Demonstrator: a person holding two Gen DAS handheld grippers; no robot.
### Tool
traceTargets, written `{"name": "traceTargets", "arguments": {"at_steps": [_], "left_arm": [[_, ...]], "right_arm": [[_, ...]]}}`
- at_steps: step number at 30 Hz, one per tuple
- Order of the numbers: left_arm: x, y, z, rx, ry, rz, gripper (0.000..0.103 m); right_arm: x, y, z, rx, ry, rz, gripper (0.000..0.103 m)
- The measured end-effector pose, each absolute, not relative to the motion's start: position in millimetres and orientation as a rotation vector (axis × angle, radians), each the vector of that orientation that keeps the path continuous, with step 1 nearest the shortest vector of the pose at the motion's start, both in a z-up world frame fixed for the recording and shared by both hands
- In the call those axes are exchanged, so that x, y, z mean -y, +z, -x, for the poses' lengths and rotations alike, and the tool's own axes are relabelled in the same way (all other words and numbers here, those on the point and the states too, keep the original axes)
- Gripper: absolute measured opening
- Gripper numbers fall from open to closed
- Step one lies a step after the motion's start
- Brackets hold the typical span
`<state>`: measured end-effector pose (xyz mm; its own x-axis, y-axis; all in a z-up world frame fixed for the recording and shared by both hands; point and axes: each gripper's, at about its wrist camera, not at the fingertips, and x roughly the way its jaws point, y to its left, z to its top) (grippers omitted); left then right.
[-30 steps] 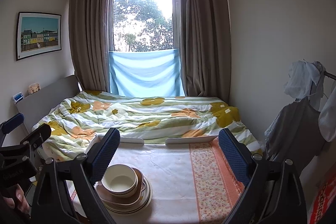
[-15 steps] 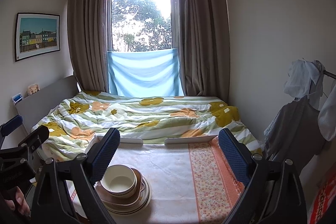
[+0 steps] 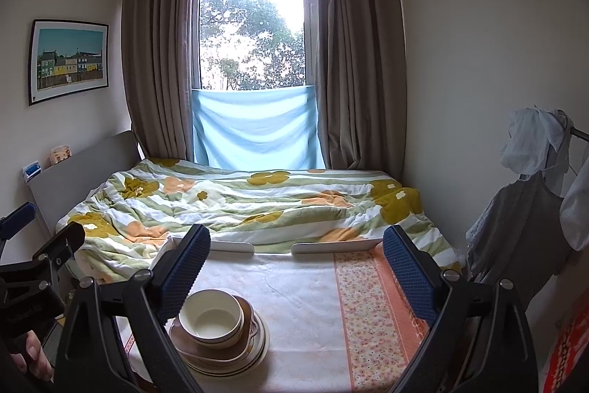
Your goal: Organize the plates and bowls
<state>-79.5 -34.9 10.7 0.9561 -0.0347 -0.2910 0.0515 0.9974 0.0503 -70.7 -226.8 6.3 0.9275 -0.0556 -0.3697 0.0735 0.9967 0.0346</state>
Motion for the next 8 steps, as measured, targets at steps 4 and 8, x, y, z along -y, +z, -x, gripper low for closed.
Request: {"name": "traceTargets", "arguments": {"at_steps": [4, 8], "left_arm": [[34.5, 11.5, 78.4, -0.283, -0.048, -0.063, 0.103], [31.5, 11.6, 74.4, -0.279, -0.048, -0.061, 0.103]], "right_arm": [[223.2, 5.1, 68.2, -0.381, -0.061, -0.049, 0.093], [221.7, 4.3, 62.4, -0.386, -0.058, -0.049, 0.093]]}}
